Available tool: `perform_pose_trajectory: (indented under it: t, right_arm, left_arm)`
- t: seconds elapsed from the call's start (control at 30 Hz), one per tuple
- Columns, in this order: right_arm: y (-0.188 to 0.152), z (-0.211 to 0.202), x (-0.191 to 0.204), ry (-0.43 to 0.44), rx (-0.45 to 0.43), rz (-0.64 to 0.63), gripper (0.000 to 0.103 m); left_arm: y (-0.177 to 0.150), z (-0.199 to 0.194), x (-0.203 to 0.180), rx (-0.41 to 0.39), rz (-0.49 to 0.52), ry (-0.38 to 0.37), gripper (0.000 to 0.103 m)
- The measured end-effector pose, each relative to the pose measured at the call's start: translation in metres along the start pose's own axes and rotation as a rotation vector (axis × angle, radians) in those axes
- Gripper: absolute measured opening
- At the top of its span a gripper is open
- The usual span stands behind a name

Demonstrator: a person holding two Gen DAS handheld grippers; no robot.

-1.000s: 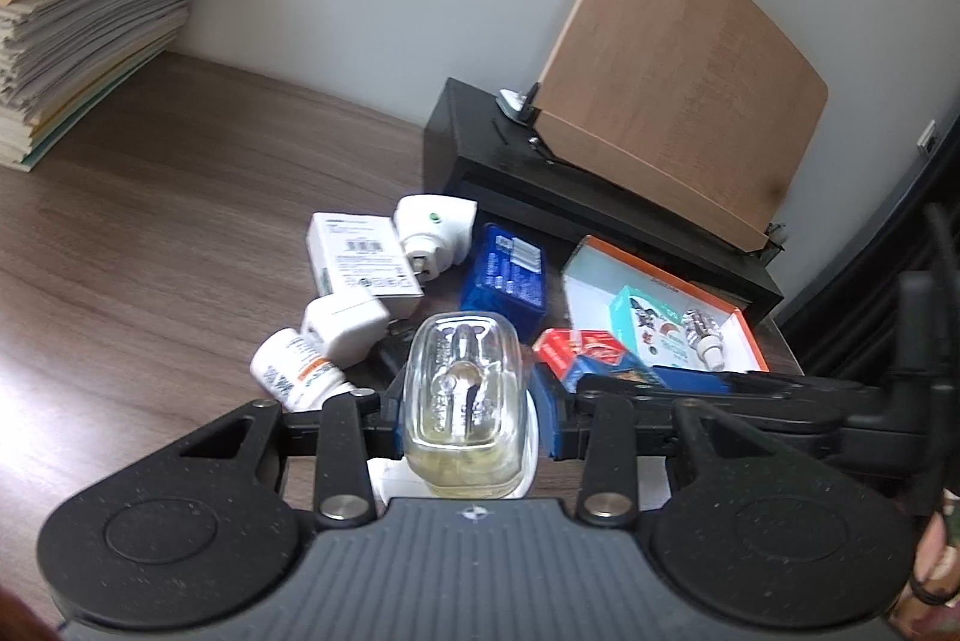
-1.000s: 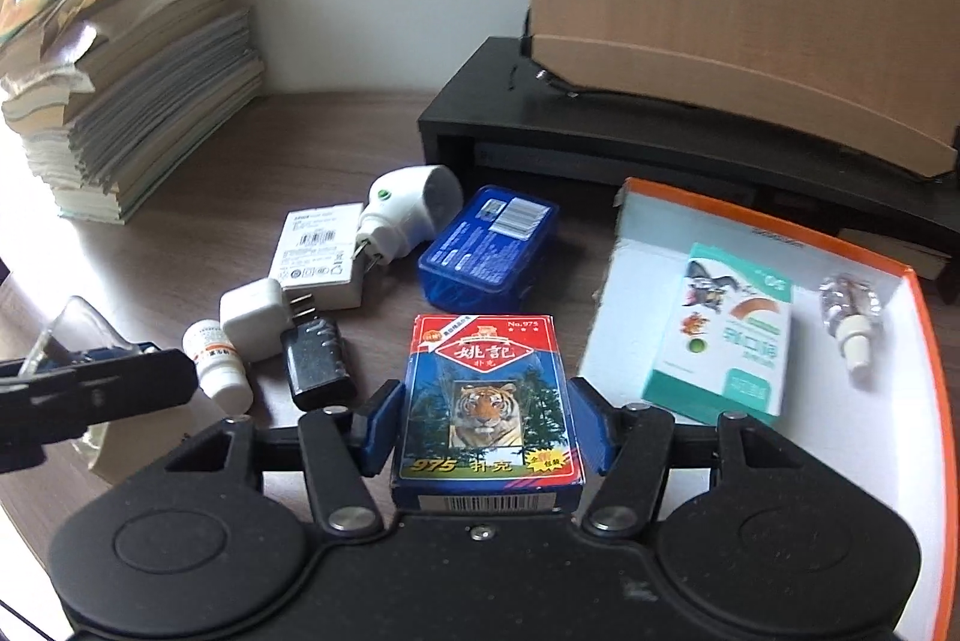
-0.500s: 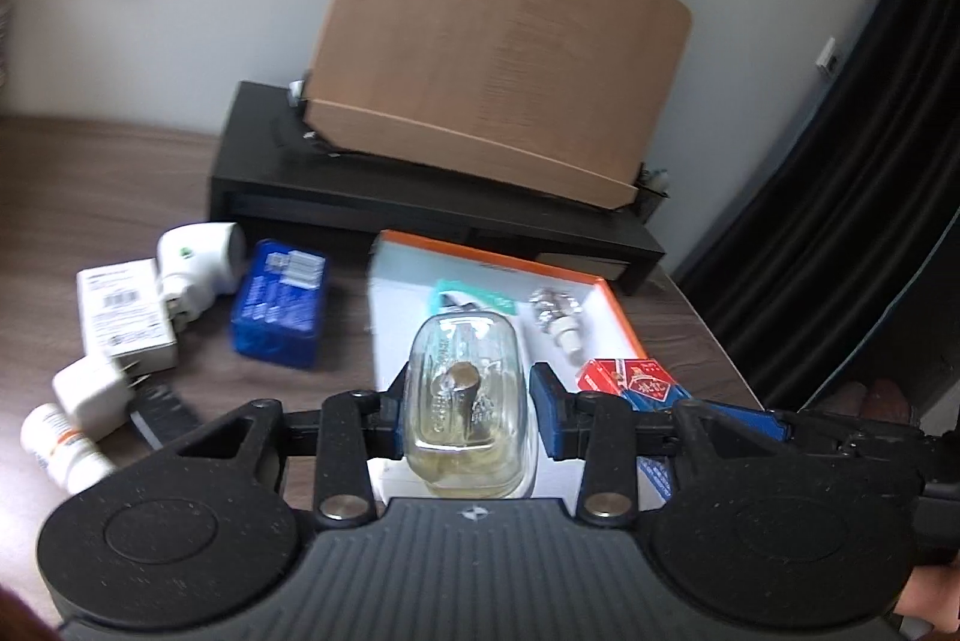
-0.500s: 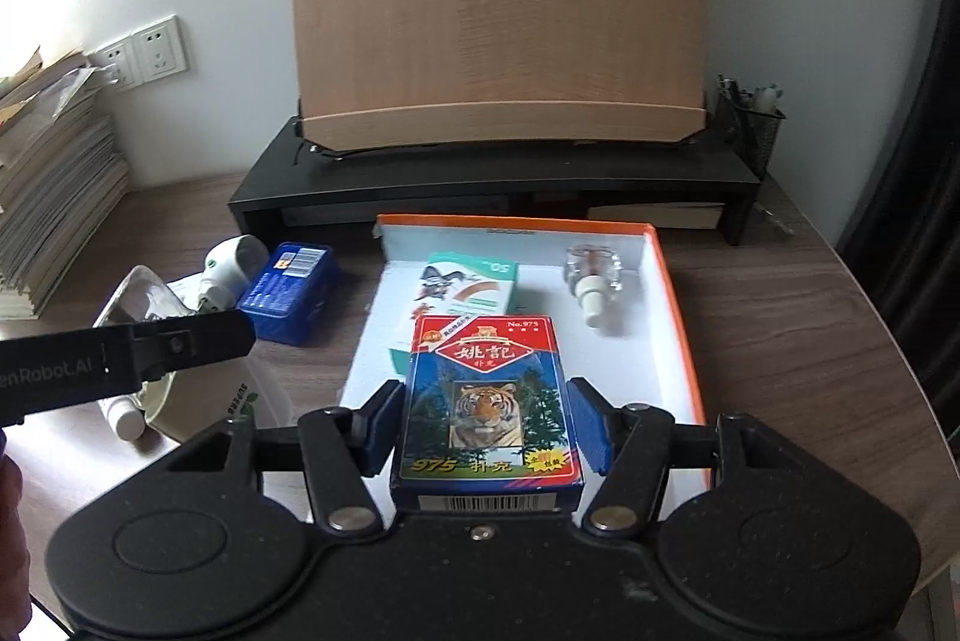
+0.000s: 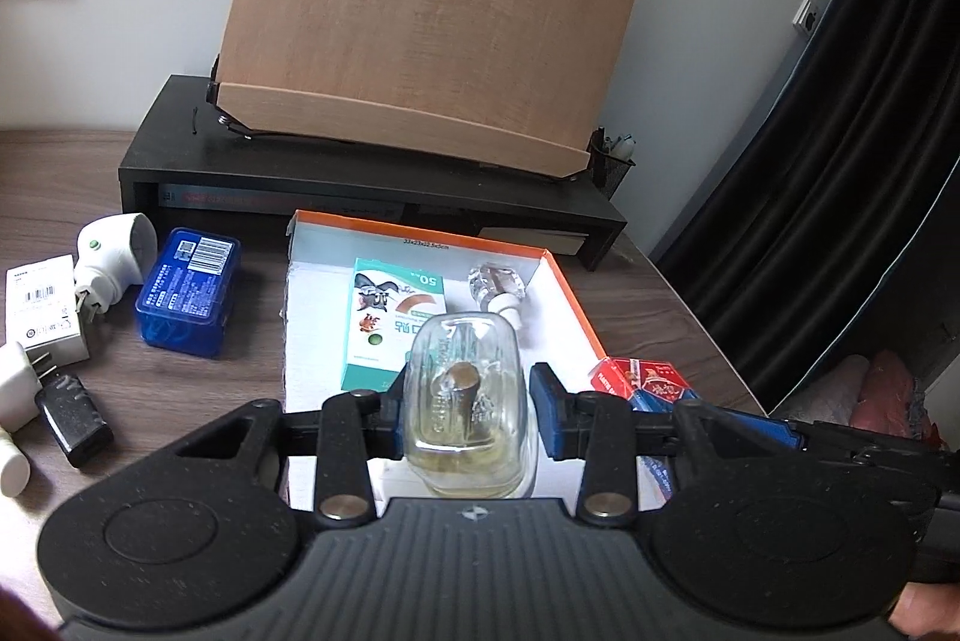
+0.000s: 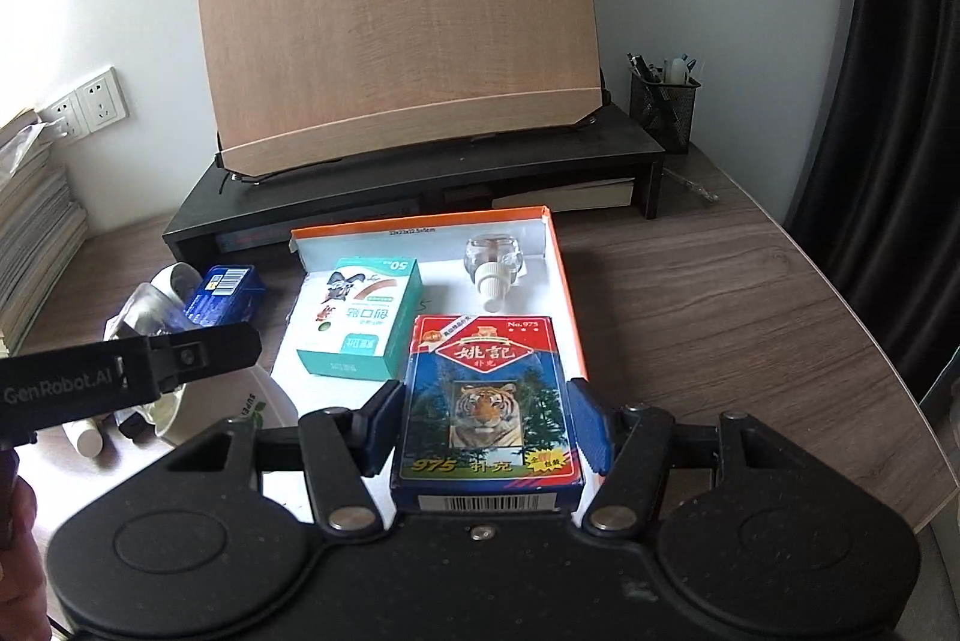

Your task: Organize rigid objects

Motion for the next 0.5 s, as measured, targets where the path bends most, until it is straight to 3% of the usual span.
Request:
perform_pose_trajectory:
  t: [0.5]
  right_arm:
    - [0.009, 0.006, -0.005, 0.027, -0.014, -0.020, 0.071]
  left_arm:
    - [0.000, 0.007, -0.014, 0.009, 0.019, 0.086, 0.039]
Point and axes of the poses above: each gripper's, at about its wrist camera, not at the fingertips, and z roughly the way its jaws point, x to its left, y to its top, the point moved 5 cm from there along z, roughly the way its jaws point
